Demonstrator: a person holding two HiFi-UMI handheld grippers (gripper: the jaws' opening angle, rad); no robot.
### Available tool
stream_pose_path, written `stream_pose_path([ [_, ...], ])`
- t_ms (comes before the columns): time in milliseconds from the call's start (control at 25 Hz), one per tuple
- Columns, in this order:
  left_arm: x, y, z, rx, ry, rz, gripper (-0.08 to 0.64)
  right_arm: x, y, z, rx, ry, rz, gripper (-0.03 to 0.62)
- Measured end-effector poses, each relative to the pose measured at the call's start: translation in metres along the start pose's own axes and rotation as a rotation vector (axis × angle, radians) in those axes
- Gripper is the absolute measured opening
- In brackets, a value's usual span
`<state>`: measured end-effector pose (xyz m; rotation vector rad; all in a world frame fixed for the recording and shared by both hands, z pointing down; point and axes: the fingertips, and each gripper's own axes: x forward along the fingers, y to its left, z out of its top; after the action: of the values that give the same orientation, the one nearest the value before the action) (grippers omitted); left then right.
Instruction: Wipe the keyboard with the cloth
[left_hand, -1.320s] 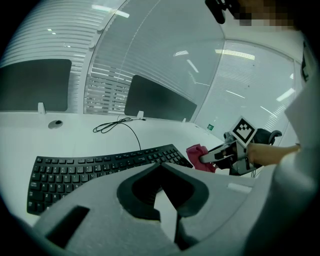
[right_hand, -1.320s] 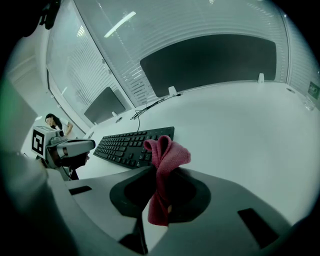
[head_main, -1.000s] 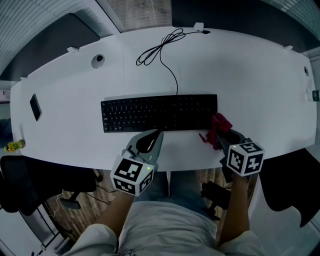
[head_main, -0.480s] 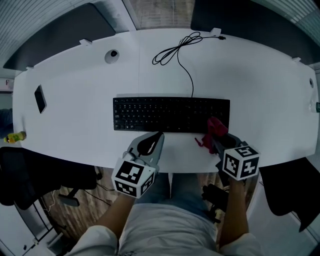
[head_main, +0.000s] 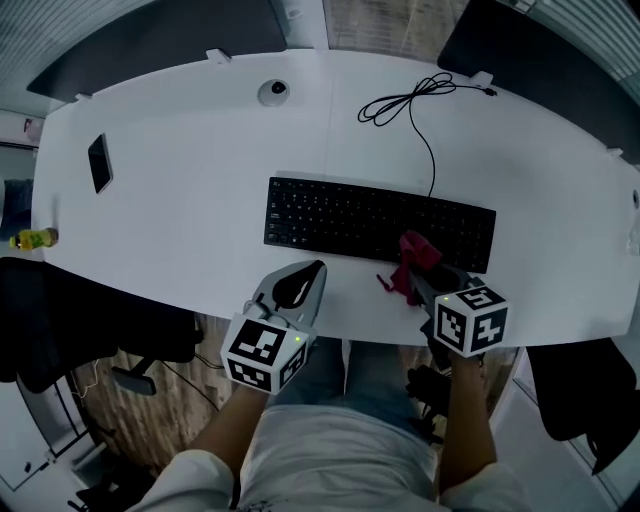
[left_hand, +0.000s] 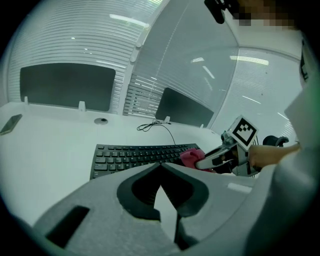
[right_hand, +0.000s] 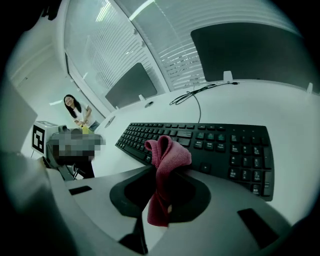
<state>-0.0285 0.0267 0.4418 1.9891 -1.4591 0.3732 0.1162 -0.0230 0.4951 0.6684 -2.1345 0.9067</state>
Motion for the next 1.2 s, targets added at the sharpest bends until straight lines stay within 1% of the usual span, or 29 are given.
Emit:
stream_pose_path([
  [360, -0.042, 0.051, -0.012, -0.046, -0.025, 0.068, 0.011, 0.038, 0.053, 0.016, -0.064, 0.027, 0.046, 0.061],
  [760, -0.081, 0.102, -0.020, -0.093, -0.051, 0.152, 0.011, 0.086, 0.115, 0.031, -0.124, 0.052, 0.128, 0.061],
  [1200, -0.112, 0.139, -0.028, -0.156, -0.084, 0.228, 0.011, 0.122, 0.169, 0.044, -0.207, 0.100, 0.196, 0.060],
])
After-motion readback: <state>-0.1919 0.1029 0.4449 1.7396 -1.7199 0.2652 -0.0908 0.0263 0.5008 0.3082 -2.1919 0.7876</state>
